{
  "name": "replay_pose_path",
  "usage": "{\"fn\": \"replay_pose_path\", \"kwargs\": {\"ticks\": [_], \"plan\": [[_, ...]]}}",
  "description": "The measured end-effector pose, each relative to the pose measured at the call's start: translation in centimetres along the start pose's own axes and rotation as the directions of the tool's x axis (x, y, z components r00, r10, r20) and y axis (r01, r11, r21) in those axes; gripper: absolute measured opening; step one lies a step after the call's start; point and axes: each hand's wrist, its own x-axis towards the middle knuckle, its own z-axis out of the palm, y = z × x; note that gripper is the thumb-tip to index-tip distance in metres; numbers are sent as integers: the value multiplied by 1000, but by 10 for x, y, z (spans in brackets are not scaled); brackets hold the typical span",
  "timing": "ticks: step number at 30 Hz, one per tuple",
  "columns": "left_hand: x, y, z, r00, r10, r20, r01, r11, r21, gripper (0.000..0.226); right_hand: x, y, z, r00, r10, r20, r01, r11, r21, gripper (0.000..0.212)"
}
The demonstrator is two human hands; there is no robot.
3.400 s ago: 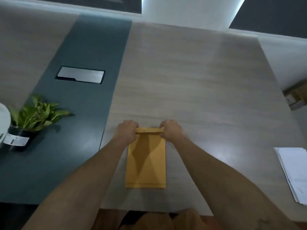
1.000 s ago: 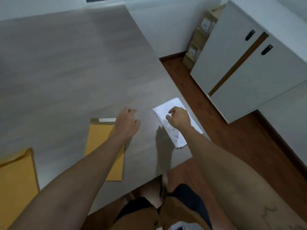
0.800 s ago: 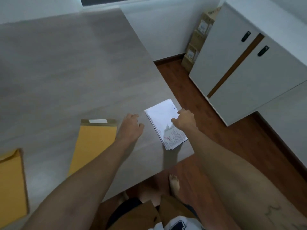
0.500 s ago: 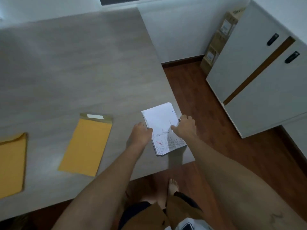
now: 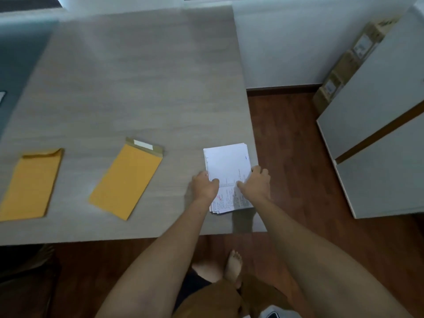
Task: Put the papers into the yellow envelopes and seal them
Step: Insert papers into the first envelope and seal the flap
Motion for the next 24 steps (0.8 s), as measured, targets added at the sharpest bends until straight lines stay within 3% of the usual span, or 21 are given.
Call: {"fn": "replay_pose_path", "kwargs": {"ticks": [8, 14, 24], "plan": [[-1, -1, 9, 995, -14, -94, 14, 1000, 0, 35, -1, 2, -2, 1000, -27, 8, 27, 1000, -6, 60], [-4, -9, 16, 991, 56, -122, -42, 992, 119, 35, -1, 2, -3, 999, -31, 7, 31, 999, 10, 60], [-9, -11, 18, 977, 151, -148, -132, 982, 135, 27, -3, 2, -3, 999, -32, 4, 32, 999, 13, 60]]}}
